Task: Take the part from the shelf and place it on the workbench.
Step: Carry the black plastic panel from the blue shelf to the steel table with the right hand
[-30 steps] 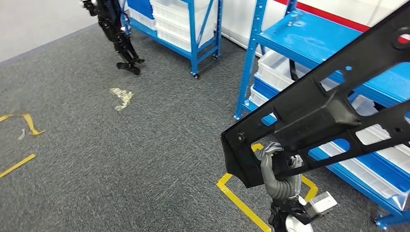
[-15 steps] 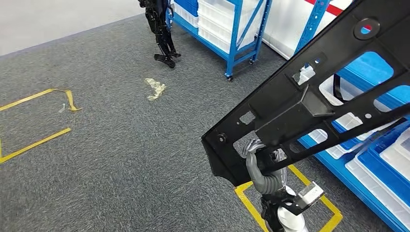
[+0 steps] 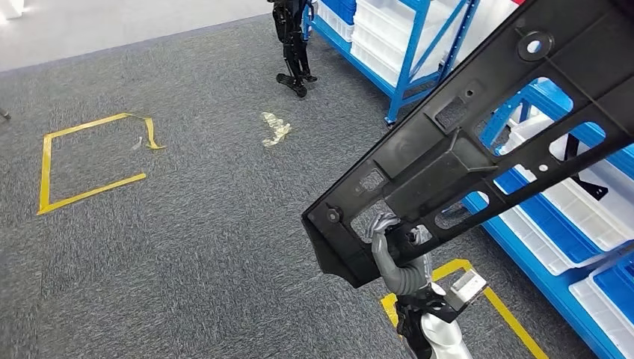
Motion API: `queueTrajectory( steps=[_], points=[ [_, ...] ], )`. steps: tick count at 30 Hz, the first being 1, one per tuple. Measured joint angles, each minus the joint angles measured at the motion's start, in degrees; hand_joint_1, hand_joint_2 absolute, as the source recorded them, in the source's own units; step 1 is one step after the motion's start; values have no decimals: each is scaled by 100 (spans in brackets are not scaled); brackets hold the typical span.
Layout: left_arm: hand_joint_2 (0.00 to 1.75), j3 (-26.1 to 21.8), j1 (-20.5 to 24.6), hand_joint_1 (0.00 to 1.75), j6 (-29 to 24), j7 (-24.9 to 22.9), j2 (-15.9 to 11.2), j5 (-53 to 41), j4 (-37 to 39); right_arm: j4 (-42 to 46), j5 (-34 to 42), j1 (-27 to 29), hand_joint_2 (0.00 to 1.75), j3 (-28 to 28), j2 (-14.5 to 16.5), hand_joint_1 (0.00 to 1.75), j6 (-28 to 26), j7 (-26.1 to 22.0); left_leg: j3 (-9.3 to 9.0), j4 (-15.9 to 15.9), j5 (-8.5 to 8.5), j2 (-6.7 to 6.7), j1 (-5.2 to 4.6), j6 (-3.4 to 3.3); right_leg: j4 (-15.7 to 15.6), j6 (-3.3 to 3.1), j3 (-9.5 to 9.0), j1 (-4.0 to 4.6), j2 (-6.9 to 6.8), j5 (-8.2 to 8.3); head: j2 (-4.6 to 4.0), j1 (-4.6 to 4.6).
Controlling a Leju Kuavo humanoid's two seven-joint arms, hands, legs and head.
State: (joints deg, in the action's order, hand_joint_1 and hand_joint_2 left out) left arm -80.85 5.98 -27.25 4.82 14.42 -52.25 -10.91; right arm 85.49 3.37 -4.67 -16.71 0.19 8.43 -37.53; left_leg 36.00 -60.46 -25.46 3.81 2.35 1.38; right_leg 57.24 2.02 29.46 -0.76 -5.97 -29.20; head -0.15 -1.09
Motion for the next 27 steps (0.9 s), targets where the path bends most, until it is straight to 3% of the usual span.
queueTrajectory(
  steps=[1,3,5,7,9,10,11,13,15,16,18,19,21,22,24,25,26,27],
  points=[
    [175,0,4,0,36,30,7,1,3,-11,22,-22,175,-16,-5,175,3,-2,-15,36,-21,-9,-37,-60,0,47,-21,17,-46,-19,0,22],
    [175,-1,-2,0,161,81,-16,2,3,-25,56,-67,175,-68,-2,175,4,-3,-7,56,-9,-156,-94,-202,-11,129,-70,-9,-118,-39,0,63],
    [175,-1,-10,0,271,88,-64,5,-5,-29,75,-91,175,-124,5,175,-11,-2,-7,79,19,-288,-115,-320,212,150,14,-55,89,-181,0,83],
    [175,-2,-13,0,350,86,-103,11,-14,-29,101,-74,175,-151,-8,175,-43,-2,0,85,34,-423,-134,-407,920,91,359,-65,425,-498,0,112],
    [175,-3,-20,0,415,86,-124,14,-15,-30,132,-28,175,-162,-37,175,-79,-2,9,84,41,-595,-174,-447,1678,58,766,-38,550,-738,0,119],
    [175,-3,-26,0,435,86,-133,15,-15,-29,144,-8,175,-164,-54,175,-97,-2,10,84,45,-689,-194,-457,1791,66,858,-18,571,-731,0,121],
    [175,-3,-31,0,445,86,-142,15,-15,-27,153,3,175,-165,-66,175,-111,-2,9,83,49,-780,-210,-463,1658,83,838,0,595,-628,0,119],
    [175,-2,-36,0,448,86,-155,15,-15,-16,162,5,175,-165,-81,175,-129,-1,5,82,61,-942,-225,-464,854,101,534,36,770,-258,0,119],
    [175,-2,-36,0,450,85,-157,13,-15,-5,163,4,175,-166,-86,175,-133,0,10,77,70,-1068,-246,-442,228,49,271,74,970,4,0,117],
    [175,-2,-39,0,450,80,-157,5,-15,-1,164,3,175,-166,-89,175,-134,3,17,80,80,-1122,-251,-420,123,13,216,92,1009,51,0,115],
    [175,-1,-52,0,438,65,-157,-25,-15,9,169,-13,175,-167,-80,175,-133,16,35,95,103,-1200,-256,-367,96,-54,179,87,903,93,0,116],
    [175,0,-59,0,427,58,-156,-43,-15,15,173,-31,175,-166,-68,175,-132,27,54,74,85,-1125,-265,-339,70,-88,157,66,842,115,0,111],
    [175,2,-59,0,419,73,-155,-67,-15,34,176,-68,175,-164,-35,175,-132,45,200,-230,-135,-781,-281,-284,16,-168,136,14,704,154,0,86],
    [175,3,-51,0,428,85,-155,-75,-15,41,174,-77,175,-162,-25,175,-134,54,347,-542,-320,-595,-273,-252,11,-192,132,18,629,155,0,76],
    [175,4,-38,0,455,104,-151,-89,-14,47,164,-81,175,-160,-19,175,-145,72,700,-1265,-641,-466,-222,-184,12,-212,139,22,463,151,0,66],
    [175,5,-37,0,475,110,-149,-95,-14,49,158,-78,175,-159,-16,175,-161,85,796,-1456,-679,-447,-194,-152,13,-213,143,19,378,148,0,66],
    [175,6,-39,0,504,120,-149,-102,-14,58,147,-71,175,-157,-13,175,-184,97,782,-1434,-616,-421,-164,-121,14,-206,145,13,301,142,0,65],
    [175,7,-41,0,535,130,-154,-106,-14,74,133,-60,175,-155,-9,175,-211,110,643,-1187,-468,-369,-137,-94,17,-194,140,4,231,134,0,66]
  ],
)
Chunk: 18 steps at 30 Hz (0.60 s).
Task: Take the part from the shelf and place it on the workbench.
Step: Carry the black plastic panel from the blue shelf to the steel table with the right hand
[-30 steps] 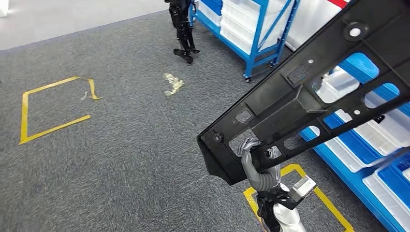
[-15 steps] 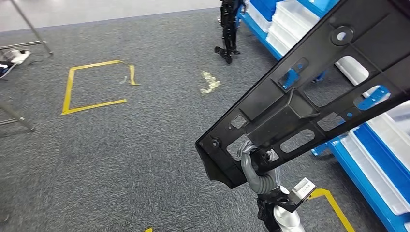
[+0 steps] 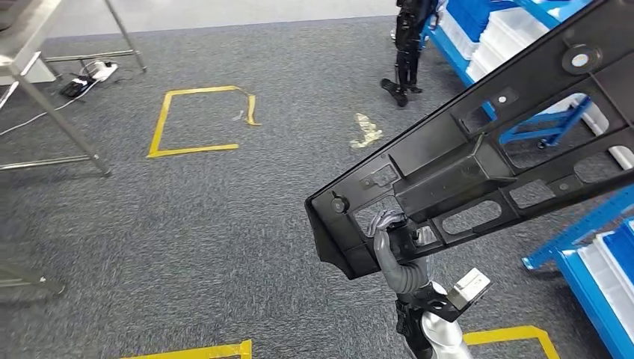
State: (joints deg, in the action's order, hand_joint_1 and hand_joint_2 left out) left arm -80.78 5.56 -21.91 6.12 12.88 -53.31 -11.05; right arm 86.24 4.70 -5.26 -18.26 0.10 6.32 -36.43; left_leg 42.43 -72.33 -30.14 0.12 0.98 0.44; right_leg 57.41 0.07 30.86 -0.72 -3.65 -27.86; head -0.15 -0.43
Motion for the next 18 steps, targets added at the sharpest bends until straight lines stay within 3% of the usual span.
queueTrajectory(
  steps=[2,4,7,9,11,13,14,16,18],
  points=[
    [175,4,4,0,66,18,-15,-6,-1,66,-42,40,175,17,13,175,-45,21,-461,787,306,270,23,25,22,62,-15,11,-117,-42,0,-4],
    [175,11,19,0,96,21,-23,-5,-1,152,-88,86,175,50,26,175,-61,39,-717,1227,405,444,0,-27,40,144,-40,48,-217,-89,0,14],
    [175,16,28,0,55,7,-27,-2,-1,238,-161,103,175,84,84,175,-33,69,-716,1285,417,281,-34,-162,20,245,-99,58,-358,-121,0,40],
    [175,16,35,0,-1,-9,-28,5,-2,269,-190,97,175,105,130,175,-1,84,-729,1323,456,146,-13,-256,310,256,24,32,-123,-299,0,43],
    [175,16,50,0,-23,-12,-28,12,-3,281,-202,103,175,127,150,175,20,89,-720,1332,477,-9,-8,-317,1065,219,374,0,232,-630,0,49],
    [175,17,51,0,6,3,-27,15,-3,282,-205,112,175,143,154,175,27,96,-707,1329,485,-184,-14,-332,1695,233,701,-2,332,-810,0,49],
    [175,17,48,0,28,14,-27,14,-3,282,-207,112,175,152,157,175,27,98,-707,1327,488,-270,-16,-332,1720,267,733,-4,344,-772,0,50],
    [175,19,41,0,87,26,-31,4,-3,285,-218,111,175,174,163,175,28,100,-720,1323,494,-435,-13,-321,1106,360,472,-20,408,-466,0,50],
    [175,22,44,0,136,31,-36,-9,-3,294,-238,112,175,198,166,175,27,100,-721,1314,502,-575,-26,-279,329,382,136,-34,589,-175,0,49]
  ],
)
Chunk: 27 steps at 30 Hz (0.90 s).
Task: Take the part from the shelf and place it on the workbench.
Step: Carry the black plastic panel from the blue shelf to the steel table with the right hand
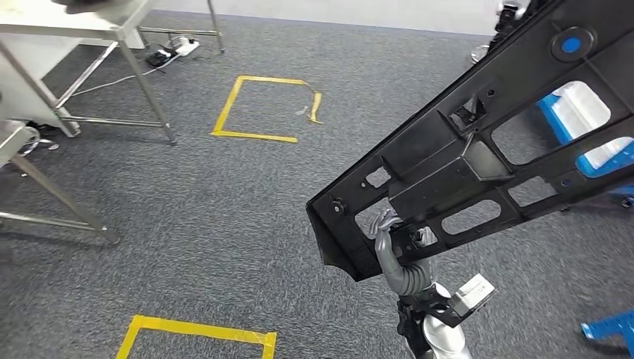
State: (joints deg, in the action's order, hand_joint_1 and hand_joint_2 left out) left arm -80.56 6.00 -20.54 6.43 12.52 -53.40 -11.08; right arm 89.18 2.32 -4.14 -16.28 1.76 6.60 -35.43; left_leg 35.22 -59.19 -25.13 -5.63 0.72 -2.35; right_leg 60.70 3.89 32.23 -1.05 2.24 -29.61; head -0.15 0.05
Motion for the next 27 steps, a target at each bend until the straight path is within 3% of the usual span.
queueTrajectory(
  steps=[2,4,6,8,10,11,12,13,15,17,19,20,22,24,26,27],
  points=[
    [175,1,-2,0,27,10,-7,0,0,15,-21,13,175,37,1,175,-2,-1,23,11,18,-88,-12,72,-264,-74,-122,24,77,86,0,-6],
    [175,0,-17,0,40,25,-19,11,-1,32,-29,29,175,68,5,175,-5,-3,47,35,41,-111,-2,145,-279,-167,-140,28,-14,125,0,-9],
    [175,-1,-23,0,53,37,-36,30,-2,63,-32,50,175,83,19,175,-5,-6,132,-128,-83,143,-13,194,-314,-257,-146,-6,-120,162,0,-33],
    [175,-1,-12,0,69,53,-51,52,-2,95,-38,97,175,97,27,175,-4,-11,425,-763,-451,446,-19,222,-327,-323,-151,-4,-260,163,0,-65],
    [175,-1,-11,0,76,75,-58,72,-2,103,-44,149,175,110,27,175,-3,-14,756,-1463,-734,509,-7,246,-324,-350,-151,17,-415,150,0,-73],
    [175,-1,-16,0,76,84,-59,79,-2,103,-47,166,175,114,28,175,-2,-15,797,-1560,-723,520,-5,255,-323,-354,-153,21,-487,145,0,-75],
    [175,-2,-21,0,76,91,-61,86,-2,104,-49,178,175,116,28,175,-1,-16,731,-1446,-618,542,-2,259,-322,-357,-158,22,-557,139,0,-76],
    [175,-2,-24,0,76,95,-66,92,-2,109,-51,185,175,117,29,175,1,-16,553,-1126,-443,600,0,255,-321,-356,-169,23,-624,130,0,-76],
    [175,-3,-14,0,73,99,-78,106,-2,130,-50,189,175,122,29,175,8,-23,127,-350,-168,872,-19,213,-314,-321,-197,60,-737,97,0,-76],
    [175,-3,1,0,59,96,-84,116,-2,153,-50,191,175,127,28,175,26,-33,-50,-7,-114,1007,-63,142,-314,-266,-223,111,-837,64,0,-52],
    [175,-3,1,0,41,83,-83,121,-2,169,-51,192,175,127,32,175,41,-40,-46,16,-105,865,-85,69,-324,-212,-251,132,-949,41,0,-27],
    [175,-4,-1,0,29,72,-80,124,-2,179,-52,192,175,127,35,175,48,-43,-54,35,-90,797,-78,36,-298,-183,-251,122,-924,10,0,-24],
    [175,-5,6,0,-15,43,-74,133,-2,197,-57,188,175,127,37,175,80,-56,-76,70,-47,662,-36,-37,45,-166,-110,105,-651,-189,0,-6],
    [175,-5,18,0,-59,21,-61,143,-2,196,-63,186,175,125,31,175,120,-66,-54,72,-26,517,-20,-76,806,-195,255,77,-337,-510,0,14],
    [175,-7,17,0,-86,11,-46,162,-2,185,-64,184,175,123,23,175,149,-64,-37,69,-16,343,-17,-82,1343,-163,539,57,-261,-647,0,20],
    [175,-8,14,0,-100,7,-42,170,-2,180,-63,180,175,122,20,175,160,-62,-37,67,-11,258,-13,-77,1313,-117,541,41,-251,-585,0,21]
  ],
)
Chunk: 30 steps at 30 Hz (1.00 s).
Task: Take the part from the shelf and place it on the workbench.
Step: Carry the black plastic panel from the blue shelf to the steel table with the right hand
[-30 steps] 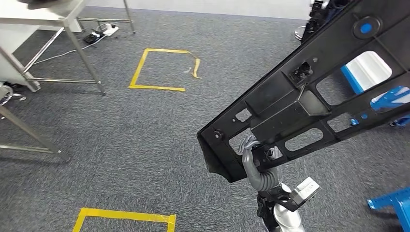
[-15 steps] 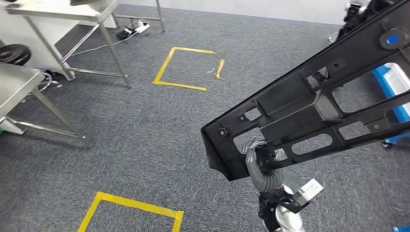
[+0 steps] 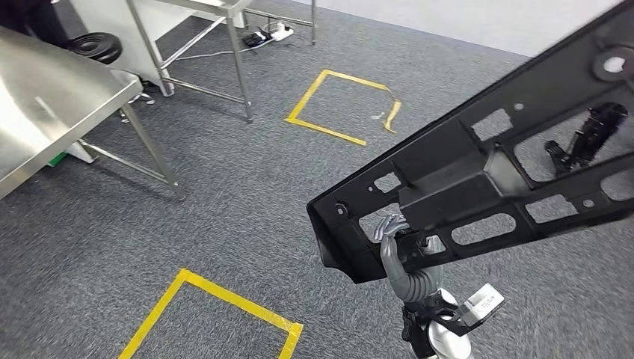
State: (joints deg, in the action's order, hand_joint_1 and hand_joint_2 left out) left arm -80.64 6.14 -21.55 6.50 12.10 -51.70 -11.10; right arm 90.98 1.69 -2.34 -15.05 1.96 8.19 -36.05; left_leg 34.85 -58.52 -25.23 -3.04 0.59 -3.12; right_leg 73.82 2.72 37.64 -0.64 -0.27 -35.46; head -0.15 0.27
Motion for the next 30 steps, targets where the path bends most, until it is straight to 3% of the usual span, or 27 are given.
queueTrajectory(
  steps=[2,4,6,8,9,11,13,15,16,17,19,21,22,24,25,27,28,30],
  points=[
    [175,-2,-4,0,-29,-9,5,8,0,-1,2,-21,175,-1,-1,175,13,3,-8,-5,8,-147,13,20,-562,111,-242,-41,45,290,0,1],
    [175,-2,-1,0,-55,-17,10,8,0,-7,3,-59,175,-5,1,175,29,4,1,-17,16,-259,12,62,-1234,169,-537,-82,243,554,0,3],
    [175,-2,-1,0,-70,-25,16,8,0,-20,3,-96,175,-15,7,175,51,5,41,-21,39,-353,2,133,-1555,120,-671,-86,392,664,0,0],
    [175,-4,-12,0,-79,-30,19,8,0,-32,3,-117,175,-25,21,175,66,7,81,8,82,-440,14,217,-1585,19,-681,-62,334,694,0,-3],
    [175,-6,-19,0,-90,-34,19,8,0,-36,5,-130,175,-32,31,175,71,7,96,8,86,-417,24,250,-1595,-25,-681,-70,280,714,0,-6],
    [175,-10,-18,0,-131,-55,21,9,0,-46,9,-170,175,-50,56,175,94,9,217,-207,-68,-149,15,292,-1622,-134,-686,-97,149,741,0,-36],
    [175,-10,-3,0,-189,-87,28,11,0,-79,11,-204,175,-63,72,175,125,10,536,-892,-443,163,3,313,-1627,-214,-680,-79,-8,738,0,-73],
    [175,-11,-2,0,-251,-118,40,14,0,-146,13,-251,175,-89,76,175,151,14,835,-1570,-702,239,9,332,-1624,-233,-671,-54,-177,733,0,-81],
    [175,-11,-8,0,-276,-129,46,15,0,-182,15,-282,175,-111,78,175,161,16,846,-1635,-683,257,10,336,-1622,-233,-670,-49,-256,732,0,-83],
    [175,-12,-14,0,-292,-138,50,16,0,-215,17,-314,175,-135,81,175,167,17,734,-1459,-564,287,10,334,-1621,-232,-673,-46,-331,730,0,-83],
    [175,-13,-12,0,-317,-143,51,16,0,-262,21,-373,175,-173,87,175,175,19,285,-682,-258,499,-2,313,-1619,-220,-688,-30,-461,719,0,-86],
    [175,-13,8,0,-345,-146,55,13,0,-296,31,-429,175,-196,90,175,179,15,-26,-124,-133,688,-37,260,-1612,-178,-693,23,-570,697,0,-73],
    [175,-13,13,0,-355,-148,58,11,0,-311,38,-451,175,-208,90,175,180,13,-65,-36,-141,706,-60,230,-1615,-152,-696,48,-626,691,0,-62],
    [175,-13,1,0,-364,-155,63,8,0,-338,48,-486,175,-240,97,175,180,10,-52,-13,-112,570,-67,155,-1621,-91,-707,63,-719,681,0,-49],
    [175,-13,-7,0,-368,-161,66,8,0,-350,50,-503,175,-257,102,175,181,10,-53,2,-91,502,-55,117,-1580,-66,-694,54,-650,646,0,-45],
    [175,-13,-6,0,-380,-179,72,5,0,-367,60,-527,175,-280,105,175,181,7,-60,29,-51,376,-17,52,-1184,-57,-521,27,-327,429,0,-39],
    [175,-13,-1,0,-389,-189,79,-2,0,-378,64,-532,175,-287,99,175,181,5,-48,32,-41,310,-13,35,-814,-74,-352,11,-152,264,0,-35],
    [175,-13,2,0,-411,-210,94,-22,0,-412,67,-533,175,-304,84,175,181,4,-27,30,-28,156,-8,17,-66,-76,12,4,-27,7,0,-35]
  ],
)
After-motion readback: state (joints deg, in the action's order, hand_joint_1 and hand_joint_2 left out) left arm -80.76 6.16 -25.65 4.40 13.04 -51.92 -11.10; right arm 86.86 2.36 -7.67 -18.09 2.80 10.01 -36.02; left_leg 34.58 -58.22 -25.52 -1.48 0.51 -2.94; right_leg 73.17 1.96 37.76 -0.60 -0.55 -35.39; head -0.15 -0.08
